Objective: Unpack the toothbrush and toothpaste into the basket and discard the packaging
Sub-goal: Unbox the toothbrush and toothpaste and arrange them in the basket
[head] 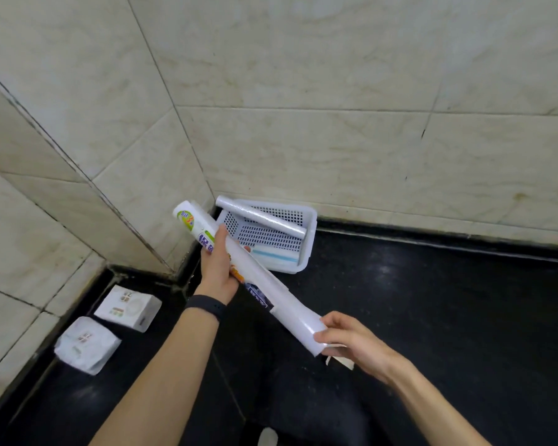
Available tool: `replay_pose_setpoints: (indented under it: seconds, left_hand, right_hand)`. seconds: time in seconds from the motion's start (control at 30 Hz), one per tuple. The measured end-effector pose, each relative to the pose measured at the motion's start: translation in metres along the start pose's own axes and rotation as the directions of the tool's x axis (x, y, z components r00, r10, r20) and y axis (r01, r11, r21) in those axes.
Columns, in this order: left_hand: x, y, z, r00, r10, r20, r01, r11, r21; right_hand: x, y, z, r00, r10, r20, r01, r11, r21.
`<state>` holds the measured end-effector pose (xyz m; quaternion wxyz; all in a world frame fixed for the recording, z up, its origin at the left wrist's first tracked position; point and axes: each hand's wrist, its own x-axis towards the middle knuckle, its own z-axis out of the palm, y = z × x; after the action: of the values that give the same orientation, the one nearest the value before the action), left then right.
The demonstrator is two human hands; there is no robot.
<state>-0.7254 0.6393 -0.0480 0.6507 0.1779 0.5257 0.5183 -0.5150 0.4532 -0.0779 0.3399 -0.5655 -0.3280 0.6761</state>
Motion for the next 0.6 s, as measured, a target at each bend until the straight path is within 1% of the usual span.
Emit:
replay_pose_setpoints:
  seconds: [0.1,0.17,0.2,0.27,0.33,0.37,0.4,0.43,0.47,0.53,0.6]
  left_hand:
    - [-0.011,-0.016,0.027,0.998,0.019,0.058,-0.024,0.996,0.088]
    - [-0.012,-0.021,0.043,0.996,0.043,0.073,-0.052,0.990,0.130]
    - [-0.009,-0.019,0.047,0.996,0.072,0.055,-0.079,0.986,0.144]
    - [0.003,-0.008,0.053,0.986,0.164,-0.030,-0.158,0.975,0.155]
    - [0.019,0.009,0.056,0.950,0.287,-0.121,-0.259,0.945,0.201]
    - [0.022,0.013,0.060,0.933,0.334,-0.137,-0.296,0.924,0.242]
    - [0.025,0.014,0.063,0.928,0.352,-0.119,-0.307,0.908,0.285]
    - [0.024,0.009,0.068,0.934,0.347,-0.089,-0.298,0.890,0.345]
    - [0.021,-0.002,0.075,0.949,0.310,-0.051,-0.263,0.871,0.415]
    - [0.015,-0.037,0.087,0.986,0.162,0.051,-0.165,0.842,0.513]
    - [0.002,-0.086,0.102,0.991,-0.011,0.131,-0.066,0.819,0.570]
  right_hand:
    - [0.002,-0.004,0.007,0.999,-0.027,-0.026,0.019,0.962,-0.274]
    - [0.000,-0.002,0.004,0.996,-0.065,-0.060,0.038,0.923,-0.383]
    - [-0.004,0.002,-0.002,0.995,-0.076,-0.071,0.042,0.920,-0.390]
    - [-0.016,0.015,-0.018,0.993,-0.067,-0.100,0.029,0.938,-0.346]
    - [-0.035,0.032,-0.038,0.983,-0.037,-0.179,-0.018,0.955,-0.296]
    - [-0.045,0.043,-0.049,0.973,-0.020,-0.230,-0.043,0.963,-0.267]
    - [-0.056,0.053,-0.059,0.961,-0.006,-0.277,-0.059,0.972,-0.227]
    - [-0.067,0.063,-0.069,0.945,-0.002,-0.328,-0.061,0.982,-0.181]
    - [-0.076,0.071,-0.077,0.924,-0.008,-0.382,-0.048,0.989,-0.137]
    - [-0.090,0.086,-0.090,0.871,-0.014,-0.492,-0.010,0.999,-0.046]
    - [-0.098,0.095,-0.099,0.808,0.009,-0.589,0.021,0.999,0.043]
